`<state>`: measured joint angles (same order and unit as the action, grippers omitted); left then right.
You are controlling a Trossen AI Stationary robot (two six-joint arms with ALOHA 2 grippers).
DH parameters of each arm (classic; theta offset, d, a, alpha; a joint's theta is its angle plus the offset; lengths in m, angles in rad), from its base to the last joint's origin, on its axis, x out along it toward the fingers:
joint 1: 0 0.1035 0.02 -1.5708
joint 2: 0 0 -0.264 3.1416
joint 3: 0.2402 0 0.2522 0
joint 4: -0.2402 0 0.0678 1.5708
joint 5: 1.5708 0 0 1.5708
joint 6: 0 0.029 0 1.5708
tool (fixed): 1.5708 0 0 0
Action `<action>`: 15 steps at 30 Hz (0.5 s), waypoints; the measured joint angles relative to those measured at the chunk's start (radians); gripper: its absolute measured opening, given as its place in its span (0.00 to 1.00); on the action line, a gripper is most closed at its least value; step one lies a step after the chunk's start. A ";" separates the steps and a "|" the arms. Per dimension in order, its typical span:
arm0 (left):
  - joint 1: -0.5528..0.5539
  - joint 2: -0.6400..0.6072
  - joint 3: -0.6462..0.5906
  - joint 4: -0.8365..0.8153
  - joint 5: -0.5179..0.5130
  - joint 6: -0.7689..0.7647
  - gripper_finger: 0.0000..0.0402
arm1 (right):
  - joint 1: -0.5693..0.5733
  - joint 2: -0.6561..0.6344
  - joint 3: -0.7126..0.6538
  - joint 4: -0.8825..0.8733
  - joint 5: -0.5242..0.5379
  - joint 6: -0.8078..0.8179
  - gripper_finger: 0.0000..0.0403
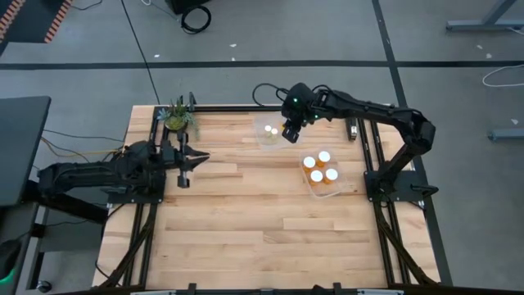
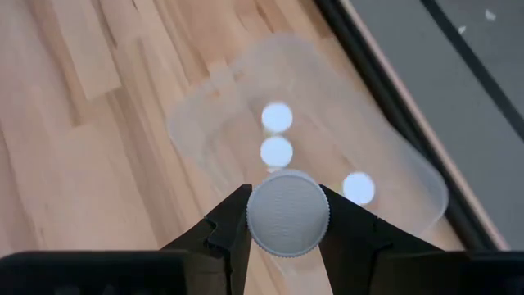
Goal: Pick and place medicine bottles into bin by pill shape (circle, oval)
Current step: Put the small orange pill bottle into the top transparent bin
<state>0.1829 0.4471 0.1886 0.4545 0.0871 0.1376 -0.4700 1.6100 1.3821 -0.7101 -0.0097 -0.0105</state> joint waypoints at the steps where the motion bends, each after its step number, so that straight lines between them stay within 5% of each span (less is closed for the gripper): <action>1: 0.000 -0.004 0.000 -0.013 0.025 -0.003 0.12 | -0.001 0.000 -0.021 0.014 0.000 0.006 0.33; 6: -0.006 0.005 0.000 -0.084 0.139 -0.029 0.11 | -0.009 0.000 -0.089 0.051 0.001 0.044 0.33; 15: -0.083 0.030 -0.052 -0.045 0.130 -0.033 0.06 | 0.018 0.000 -0.011 -0.030 0.018 0.140 0.33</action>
<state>0.1000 0.4766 0.1367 0.4098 0.2175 0.1049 -0.4522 1.6104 1.3711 -0.7398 0.0078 0.1291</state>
